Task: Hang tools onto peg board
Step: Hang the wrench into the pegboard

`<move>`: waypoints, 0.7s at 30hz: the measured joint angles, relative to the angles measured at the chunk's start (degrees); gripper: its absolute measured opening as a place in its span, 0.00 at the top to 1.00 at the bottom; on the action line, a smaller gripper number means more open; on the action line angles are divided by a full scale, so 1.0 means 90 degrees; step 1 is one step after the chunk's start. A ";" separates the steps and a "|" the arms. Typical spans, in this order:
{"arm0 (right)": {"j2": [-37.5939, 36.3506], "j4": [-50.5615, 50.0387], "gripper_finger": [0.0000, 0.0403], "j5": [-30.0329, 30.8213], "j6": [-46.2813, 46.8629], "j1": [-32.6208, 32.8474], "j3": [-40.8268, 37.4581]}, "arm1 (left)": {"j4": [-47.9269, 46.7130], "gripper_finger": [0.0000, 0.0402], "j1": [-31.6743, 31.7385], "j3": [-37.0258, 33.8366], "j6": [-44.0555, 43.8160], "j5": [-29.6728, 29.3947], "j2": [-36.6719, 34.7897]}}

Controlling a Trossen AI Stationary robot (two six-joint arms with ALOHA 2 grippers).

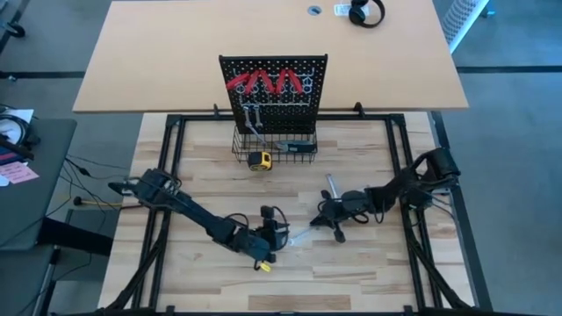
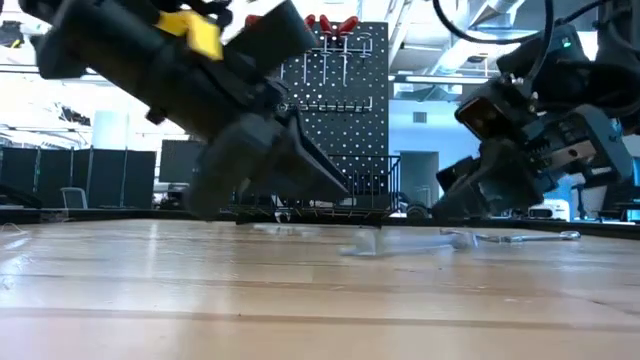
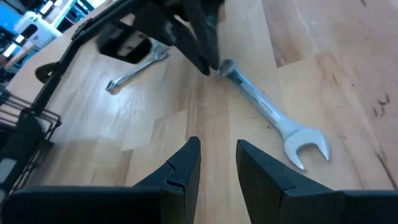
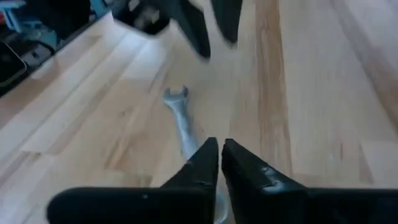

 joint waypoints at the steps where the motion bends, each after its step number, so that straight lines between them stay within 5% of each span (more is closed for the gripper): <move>1: -0.0059 0.0000 0.93 0.0003 -0.0013 0.0000 0.0000 | -0.0014 0.77 0.0009 0.0064 0.0002 0.0033 0.0078; 8: -0.0257 -0.0070 0.95 0.0004 0.0081 0.0000 0.0012 | 0.0209 0.69 0.0168 0.0369 -0.0427 0.1043 0.0503; 18: -0.0252 -0.0777 0.55 -0.0302 0.0179 0.0453 0.0019 | 0.0195 0.65 0.0206 0.0414 -0.0642 0.1265 0.0478; 21: -0.0114 -0.1072 0.48 0.0191 -0.0086 0.0654 0.0038 | 0.0121 0.65 0.0206 0.0414 -0.0643 0.1265 0.0481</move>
